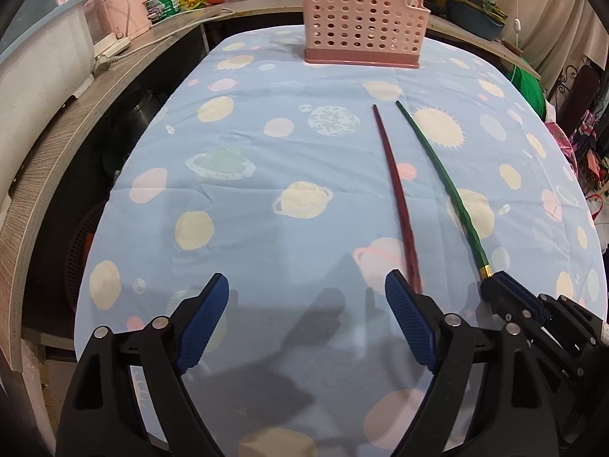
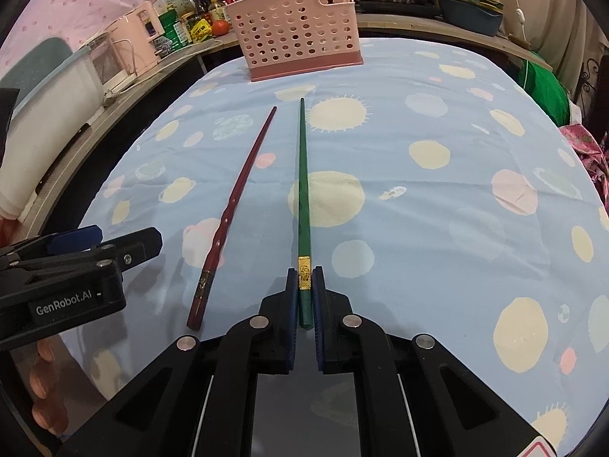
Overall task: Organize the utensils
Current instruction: 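Grasp the green chopstick with the right tool while the left tool grasps the dark red one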
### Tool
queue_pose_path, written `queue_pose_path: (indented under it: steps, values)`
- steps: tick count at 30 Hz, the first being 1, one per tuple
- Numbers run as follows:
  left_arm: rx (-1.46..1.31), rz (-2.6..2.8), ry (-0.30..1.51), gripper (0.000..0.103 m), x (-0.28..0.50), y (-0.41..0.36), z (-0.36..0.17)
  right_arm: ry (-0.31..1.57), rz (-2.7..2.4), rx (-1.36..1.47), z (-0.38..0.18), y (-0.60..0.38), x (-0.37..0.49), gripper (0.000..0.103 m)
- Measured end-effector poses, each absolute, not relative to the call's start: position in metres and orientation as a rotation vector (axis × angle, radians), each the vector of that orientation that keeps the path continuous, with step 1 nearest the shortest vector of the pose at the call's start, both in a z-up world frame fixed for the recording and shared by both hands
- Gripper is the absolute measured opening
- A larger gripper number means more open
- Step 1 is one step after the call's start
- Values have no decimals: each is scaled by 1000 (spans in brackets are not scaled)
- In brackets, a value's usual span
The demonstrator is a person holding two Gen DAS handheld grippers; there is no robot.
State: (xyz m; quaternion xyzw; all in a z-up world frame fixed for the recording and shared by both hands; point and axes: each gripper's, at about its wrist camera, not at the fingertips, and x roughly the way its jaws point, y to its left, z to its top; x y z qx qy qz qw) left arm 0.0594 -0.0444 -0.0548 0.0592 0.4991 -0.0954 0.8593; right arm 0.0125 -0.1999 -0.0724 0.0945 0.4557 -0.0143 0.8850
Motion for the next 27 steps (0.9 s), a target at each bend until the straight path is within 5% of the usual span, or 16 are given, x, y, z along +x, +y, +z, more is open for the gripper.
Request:
queue_pose_path:
  steps: [15,27]
  values:
    - [140,-303,1121,85,48,-73,-75,942,-58,234,-71,-213,3,7]
    - [164,-329,1109,51,43,-78,-77,950,-42,228,-74,-207,1,7]
